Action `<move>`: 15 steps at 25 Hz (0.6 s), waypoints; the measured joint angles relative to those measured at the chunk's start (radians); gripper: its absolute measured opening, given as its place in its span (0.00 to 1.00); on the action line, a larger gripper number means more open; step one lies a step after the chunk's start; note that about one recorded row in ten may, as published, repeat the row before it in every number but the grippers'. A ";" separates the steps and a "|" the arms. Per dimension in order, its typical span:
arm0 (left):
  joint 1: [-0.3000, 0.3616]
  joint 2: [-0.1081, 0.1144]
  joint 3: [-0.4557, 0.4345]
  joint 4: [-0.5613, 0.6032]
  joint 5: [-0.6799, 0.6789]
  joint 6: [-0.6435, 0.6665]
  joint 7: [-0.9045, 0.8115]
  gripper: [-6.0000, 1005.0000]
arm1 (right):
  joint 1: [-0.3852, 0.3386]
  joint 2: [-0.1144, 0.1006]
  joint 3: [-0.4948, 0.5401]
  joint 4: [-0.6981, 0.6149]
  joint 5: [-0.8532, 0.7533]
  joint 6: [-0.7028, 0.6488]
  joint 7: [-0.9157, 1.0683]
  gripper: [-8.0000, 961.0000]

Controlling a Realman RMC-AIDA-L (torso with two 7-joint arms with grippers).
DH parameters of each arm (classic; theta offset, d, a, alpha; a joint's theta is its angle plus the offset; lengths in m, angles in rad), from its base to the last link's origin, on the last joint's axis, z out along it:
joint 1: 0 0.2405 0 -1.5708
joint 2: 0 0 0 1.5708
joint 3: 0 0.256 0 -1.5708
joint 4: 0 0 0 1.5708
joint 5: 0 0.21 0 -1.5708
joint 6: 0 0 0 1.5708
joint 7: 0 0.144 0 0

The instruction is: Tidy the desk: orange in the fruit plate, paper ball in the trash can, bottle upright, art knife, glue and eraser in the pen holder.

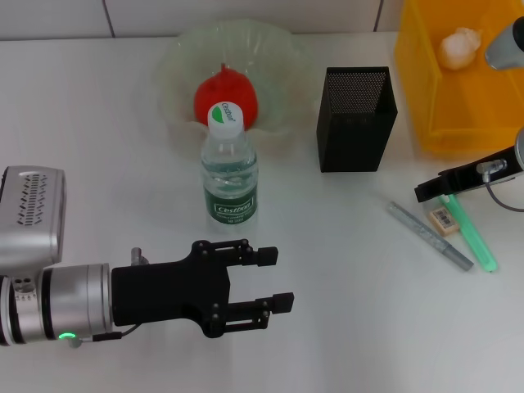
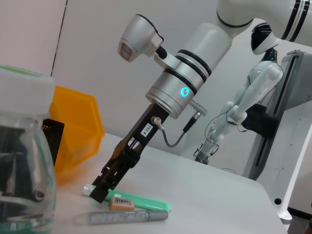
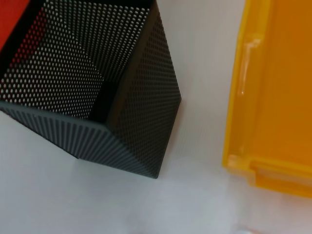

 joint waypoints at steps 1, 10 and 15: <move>0.000 0.000 0.000 0.000 0.000 0.000 0.000 0.66 | 0.000 0.000 0.000 0.000 0.000 0.000 0.000 0.79; 0.000 -0.001 0.001 -0.002 -0.001 -0.006 0.000 0.66 | 0.004 -0.002 -0.026 0.012 -0.004 0.013 0.001 0.40; 0.002 -0.001 -0.001 -0.002 -0.001 -0.008 0.000 0.66 | 0.005 -0.002 -0.026 0.017 -0.005 0.017 -0.003 0.20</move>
